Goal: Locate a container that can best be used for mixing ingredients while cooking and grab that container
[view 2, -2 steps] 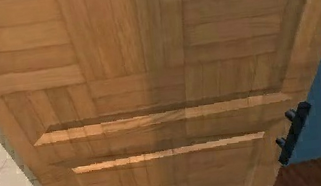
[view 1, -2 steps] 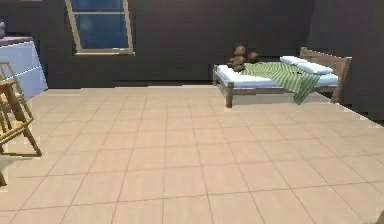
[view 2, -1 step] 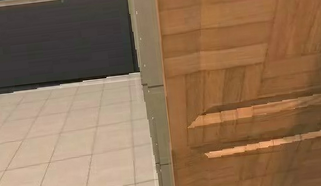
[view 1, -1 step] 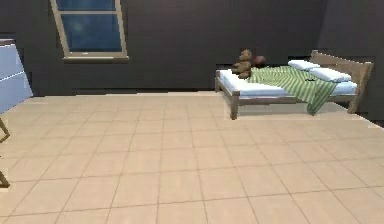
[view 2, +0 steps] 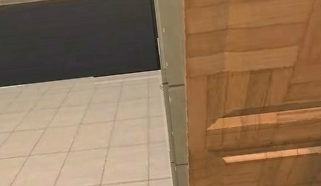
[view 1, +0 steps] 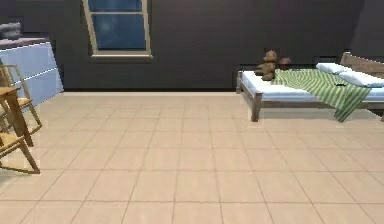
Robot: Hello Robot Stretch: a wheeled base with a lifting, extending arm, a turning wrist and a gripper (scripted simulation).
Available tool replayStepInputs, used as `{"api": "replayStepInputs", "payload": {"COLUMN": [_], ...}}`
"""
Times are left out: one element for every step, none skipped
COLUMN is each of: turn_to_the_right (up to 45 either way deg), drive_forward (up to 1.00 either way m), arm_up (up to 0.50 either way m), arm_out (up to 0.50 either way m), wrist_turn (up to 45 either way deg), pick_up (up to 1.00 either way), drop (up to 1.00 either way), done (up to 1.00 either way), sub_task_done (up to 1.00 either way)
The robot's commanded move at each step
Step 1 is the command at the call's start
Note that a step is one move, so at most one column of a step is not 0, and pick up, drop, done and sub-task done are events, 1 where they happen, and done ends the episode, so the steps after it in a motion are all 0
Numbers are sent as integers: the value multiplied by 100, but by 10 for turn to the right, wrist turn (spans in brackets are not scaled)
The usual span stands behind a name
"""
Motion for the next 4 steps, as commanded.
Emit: {"api": "replayStepInputs", "payload": {"turn_to_the_right": [0,-450,-300,0], "drive_forward": [30,0,0,70], "arm_up": [0,0,0,0], "arm_out": [0,0,0,0], "wrist_turn": [0,0,0,0], "pick_up": [0,0,0,0], "drop": [0,0,0,0], "done": [0,0,0,0], "sub_task_done": [0,0,0,0]}}
